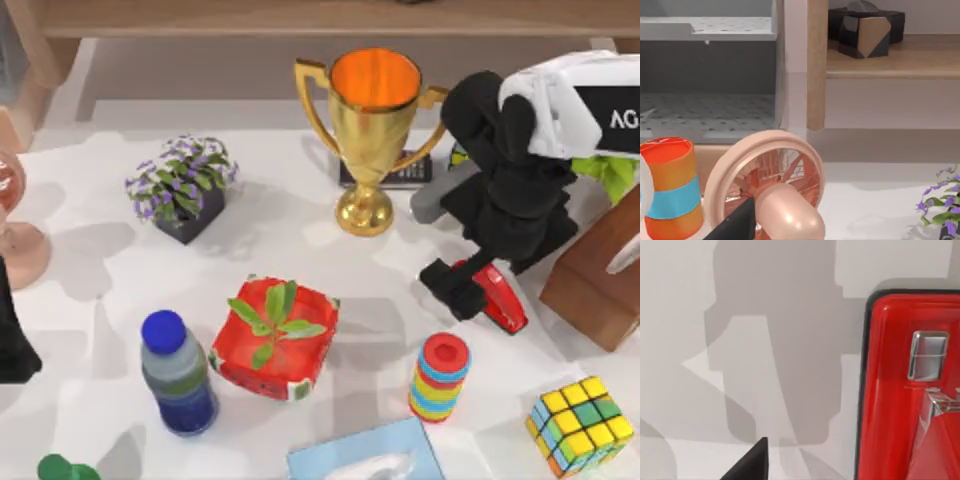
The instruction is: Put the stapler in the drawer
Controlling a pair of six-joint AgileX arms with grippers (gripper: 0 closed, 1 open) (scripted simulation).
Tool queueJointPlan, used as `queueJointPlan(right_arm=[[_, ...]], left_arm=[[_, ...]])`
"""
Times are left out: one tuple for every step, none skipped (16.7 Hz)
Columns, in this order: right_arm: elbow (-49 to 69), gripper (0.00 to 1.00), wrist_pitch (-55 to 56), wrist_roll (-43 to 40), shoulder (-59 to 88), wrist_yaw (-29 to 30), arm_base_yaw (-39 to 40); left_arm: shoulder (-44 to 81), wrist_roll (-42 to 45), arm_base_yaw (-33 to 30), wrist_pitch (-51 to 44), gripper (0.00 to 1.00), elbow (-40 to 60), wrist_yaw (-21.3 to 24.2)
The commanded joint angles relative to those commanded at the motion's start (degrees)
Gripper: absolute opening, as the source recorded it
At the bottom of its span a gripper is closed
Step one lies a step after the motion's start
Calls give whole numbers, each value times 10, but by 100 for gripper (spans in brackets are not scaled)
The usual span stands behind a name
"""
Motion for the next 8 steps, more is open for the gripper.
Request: queueJointPlan(right_arm=[[0,70,0,0,0,0,0],[0,62,0,0,0,0,0],[0,55,0,0,0,0,0],[0,47,0,0,0,0,0],[0,40,0,0,0,0,0],[0,32,0,0,0,0,0],[0,25,0,0,0,0,0],[0,17,0,0,0,0,0]], left_arm=[[0,0,0,0,100,0,0],[0,0,0,0,100,0,0],[0,0,0,0,100,0,0],[0,0,0,0,100,0,0],[0,0,0,0,100,0,0],[0,0,0,0,100,0,0],[0,0,0,0,100,0,0],[0,0,0,0,100,0,0]])
